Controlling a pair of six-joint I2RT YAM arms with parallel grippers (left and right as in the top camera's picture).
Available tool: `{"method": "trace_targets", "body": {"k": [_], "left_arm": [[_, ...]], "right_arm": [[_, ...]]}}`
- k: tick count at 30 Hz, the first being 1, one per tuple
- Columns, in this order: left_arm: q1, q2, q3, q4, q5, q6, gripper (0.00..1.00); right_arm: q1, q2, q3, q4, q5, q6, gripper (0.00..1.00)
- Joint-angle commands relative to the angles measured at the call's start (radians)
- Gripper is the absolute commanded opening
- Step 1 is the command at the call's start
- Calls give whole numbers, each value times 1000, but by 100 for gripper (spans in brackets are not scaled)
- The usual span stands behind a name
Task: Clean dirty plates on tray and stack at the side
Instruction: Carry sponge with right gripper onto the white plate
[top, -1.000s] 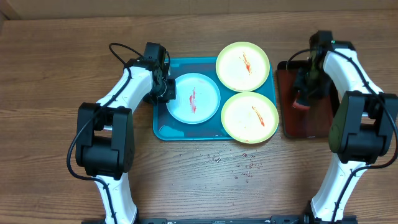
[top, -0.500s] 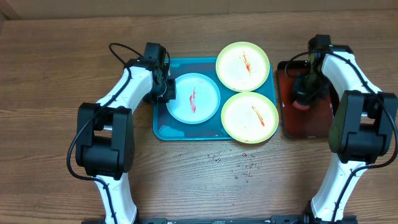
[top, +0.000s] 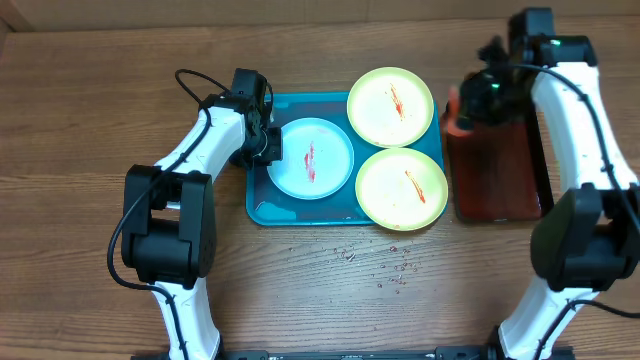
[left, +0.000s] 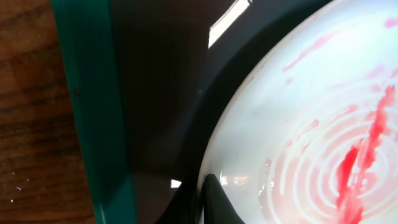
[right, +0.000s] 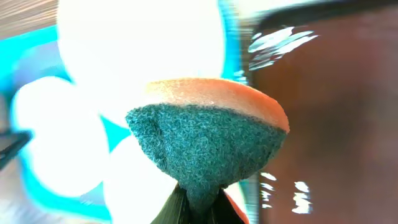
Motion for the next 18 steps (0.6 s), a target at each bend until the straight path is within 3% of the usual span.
{"method": "trace_targets", "body": {"k": [1,10,18], "left_arm": [[0,20,2,-14,-14,-9,4],[0,20,2,-16,-13,-11,4],[11,20,2,-19,128,-4,4]], "right_arm": [[122,2,16,24,-121,-11,4],[394,111,16,194,-67,221,4],[487,238,16,252,26,342,4]]}}
